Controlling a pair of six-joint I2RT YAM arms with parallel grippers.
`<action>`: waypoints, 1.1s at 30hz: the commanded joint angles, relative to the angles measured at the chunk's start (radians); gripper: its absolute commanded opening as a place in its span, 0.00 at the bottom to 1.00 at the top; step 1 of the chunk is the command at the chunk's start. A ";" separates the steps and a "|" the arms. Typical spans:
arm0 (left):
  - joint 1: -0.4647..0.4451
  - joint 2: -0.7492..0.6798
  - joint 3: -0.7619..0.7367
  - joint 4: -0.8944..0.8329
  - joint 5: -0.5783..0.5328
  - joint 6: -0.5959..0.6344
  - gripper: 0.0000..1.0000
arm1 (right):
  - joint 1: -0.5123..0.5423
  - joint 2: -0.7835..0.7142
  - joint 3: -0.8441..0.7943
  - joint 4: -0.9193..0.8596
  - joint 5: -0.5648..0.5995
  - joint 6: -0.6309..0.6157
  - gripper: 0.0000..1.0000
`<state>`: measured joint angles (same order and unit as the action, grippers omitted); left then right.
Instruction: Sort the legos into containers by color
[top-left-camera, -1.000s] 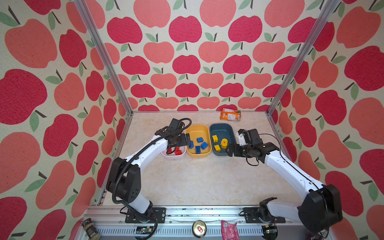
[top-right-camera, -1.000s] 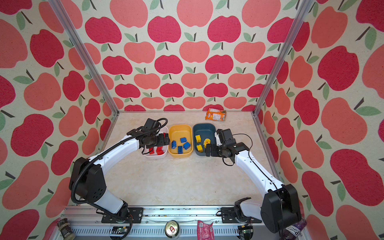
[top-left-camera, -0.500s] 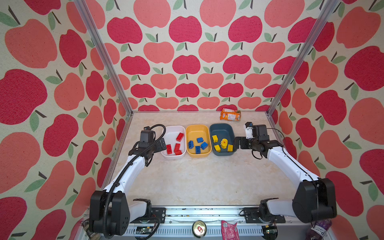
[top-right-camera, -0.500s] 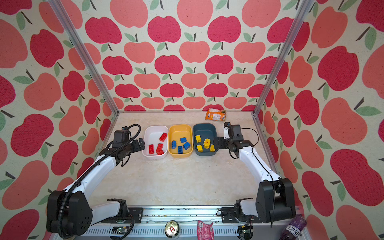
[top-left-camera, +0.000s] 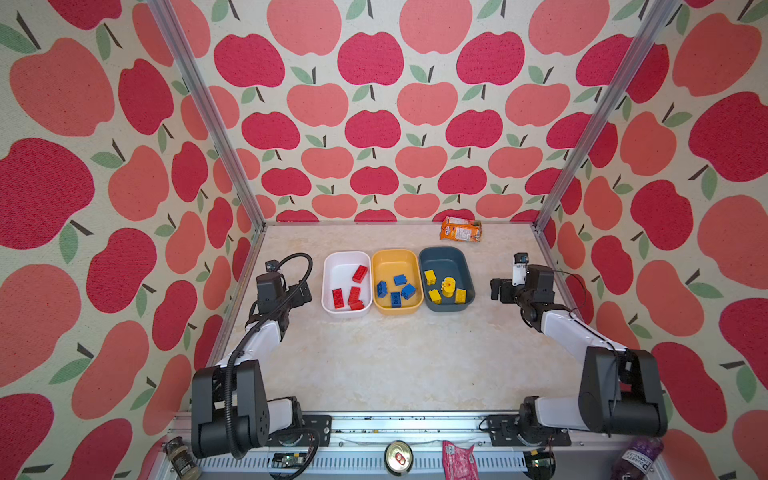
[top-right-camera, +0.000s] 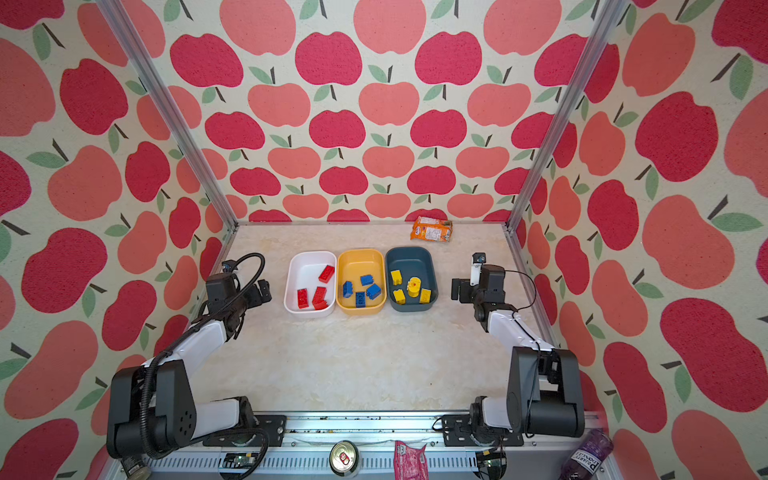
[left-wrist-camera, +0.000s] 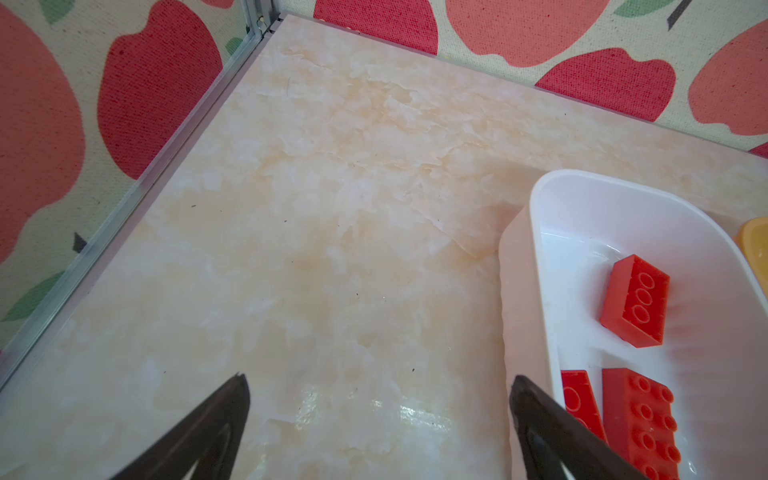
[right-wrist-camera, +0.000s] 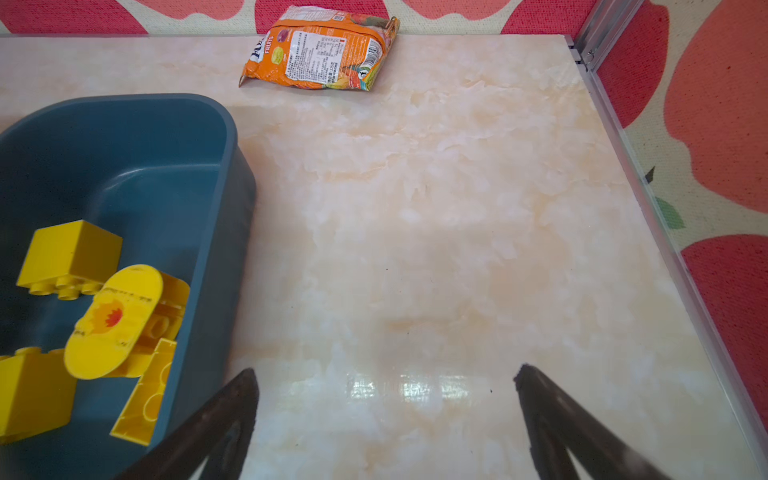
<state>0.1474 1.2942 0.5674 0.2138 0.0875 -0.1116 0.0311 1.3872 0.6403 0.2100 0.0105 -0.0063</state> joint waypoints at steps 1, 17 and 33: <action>0.004 -0.008 -0.072 0.214 0.019 0.060 1.00 | -0.006 0.033 -0.045 0.206 0.013 -0.045 0.99; 0.007 0.194 -0.207 0.676 0.028 0.062 0.99 | -0.017 0.122 -0.277 0.721 -0.009 -0.012 0.99; -0.023 0.307 -0.228 0.813 -0.028 0.082 1.00 | 0.017 0.198 -0.282 0.791 0.040 -0.043 0.99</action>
<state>0.1318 1.5913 0.3546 0.9787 0.0822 -0.0525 0.0330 1.5883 0.3496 1.0019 0.0166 -0.0273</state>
